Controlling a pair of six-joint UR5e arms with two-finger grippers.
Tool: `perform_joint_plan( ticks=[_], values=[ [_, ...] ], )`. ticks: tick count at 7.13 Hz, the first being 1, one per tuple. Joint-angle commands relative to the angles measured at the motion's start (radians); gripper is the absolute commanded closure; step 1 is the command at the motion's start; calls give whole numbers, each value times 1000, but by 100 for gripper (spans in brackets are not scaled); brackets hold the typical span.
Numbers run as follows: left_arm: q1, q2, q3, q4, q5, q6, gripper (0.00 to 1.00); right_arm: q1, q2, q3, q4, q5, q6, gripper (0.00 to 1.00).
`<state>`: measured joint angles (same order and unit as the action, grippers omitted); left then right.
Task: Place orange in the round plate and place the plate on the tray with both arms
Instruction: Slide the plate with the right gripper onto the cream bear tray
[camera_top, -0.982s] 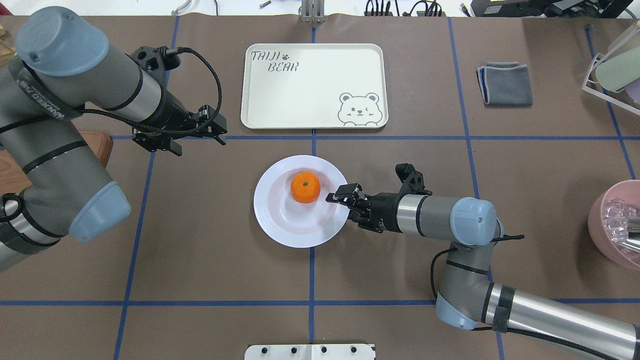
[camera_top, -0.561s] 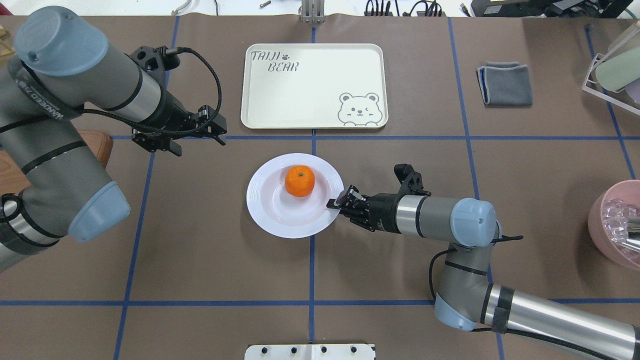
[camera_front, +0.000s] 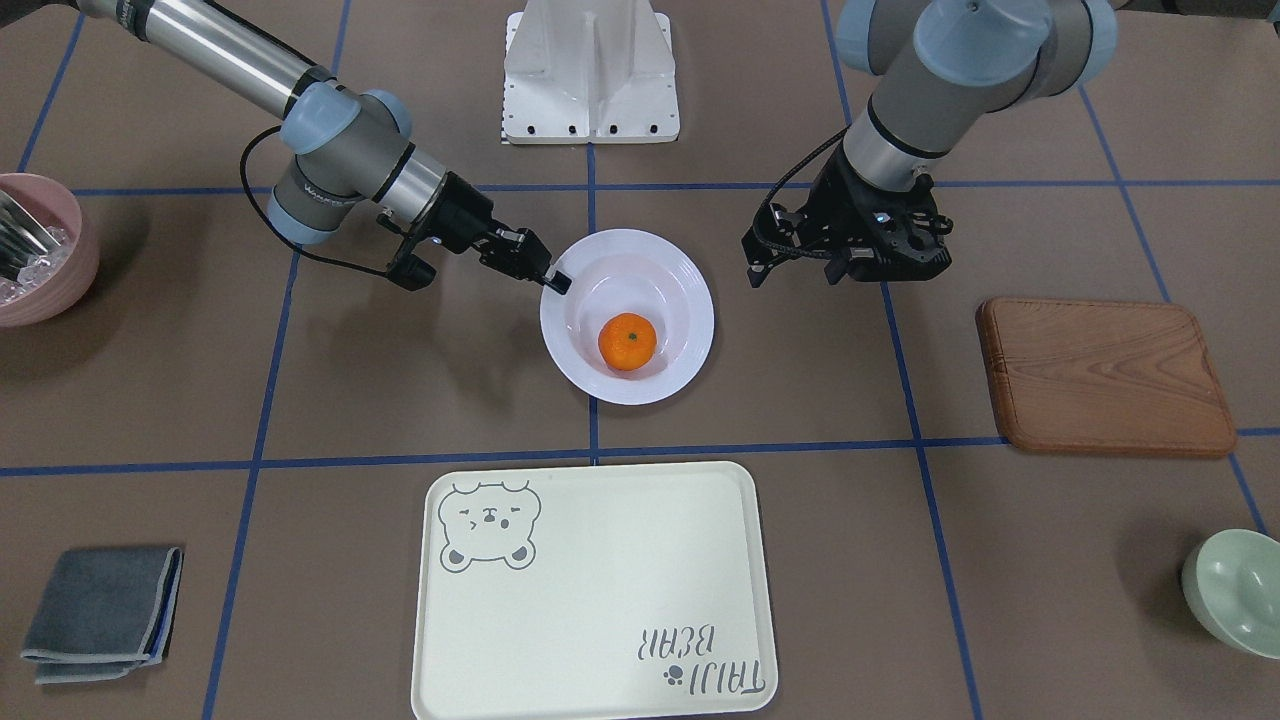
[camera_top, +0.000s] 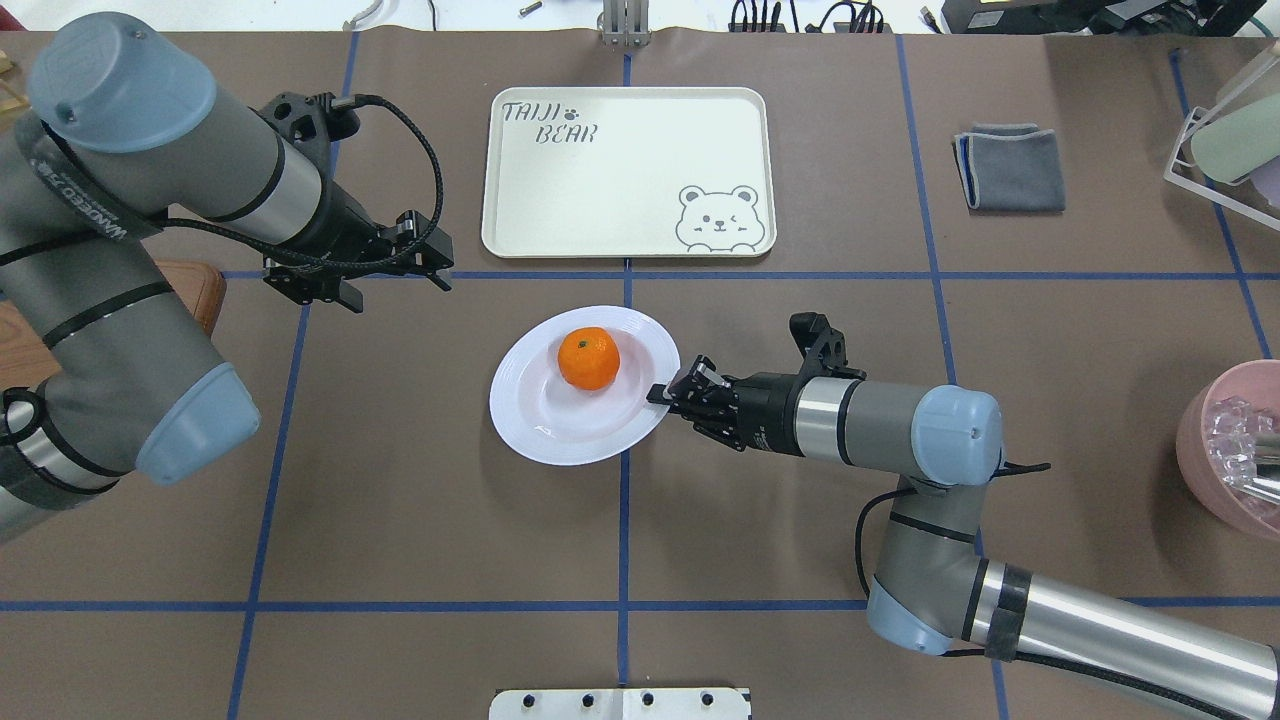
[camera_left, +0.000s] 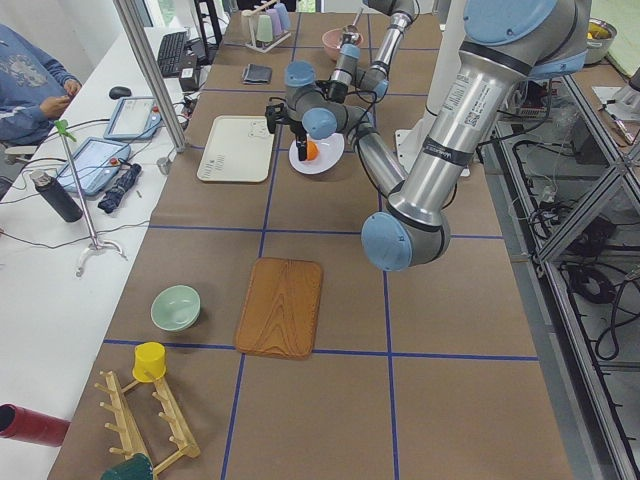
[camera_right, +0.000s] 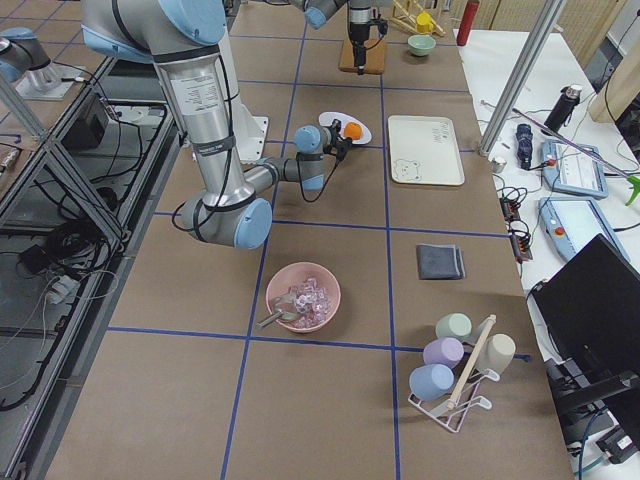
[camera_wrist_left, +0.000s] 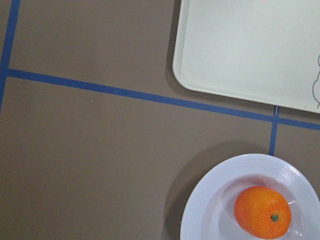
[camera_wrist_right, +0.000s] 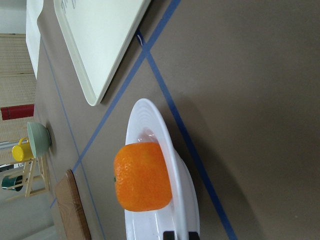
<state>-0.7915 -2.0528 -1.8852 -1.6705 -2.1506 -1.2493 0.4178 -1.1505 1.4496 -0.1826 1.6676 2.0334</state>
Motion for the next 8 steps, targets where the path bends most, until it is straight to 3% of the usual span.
perform_joint_plan(
  ticks=[1,2,4,7,8],
  values=[
    [0,-1,0,-2,0,1,2,21,2,15,2,-3,19,93],
    [0,-1,0,-2,0,1,2,21,0,17,3,-40,25,100],
    [0,-3,0,0,0,-1,2,19,-2,9,76,-75,71,100],
    [-32,-1,-5,0,2,2,2,21,24,-12,114,-282,114,100],
    [-49,-1,-5,0,5,4,2,26,84,-102,111,-343,114,100]
  ],
)
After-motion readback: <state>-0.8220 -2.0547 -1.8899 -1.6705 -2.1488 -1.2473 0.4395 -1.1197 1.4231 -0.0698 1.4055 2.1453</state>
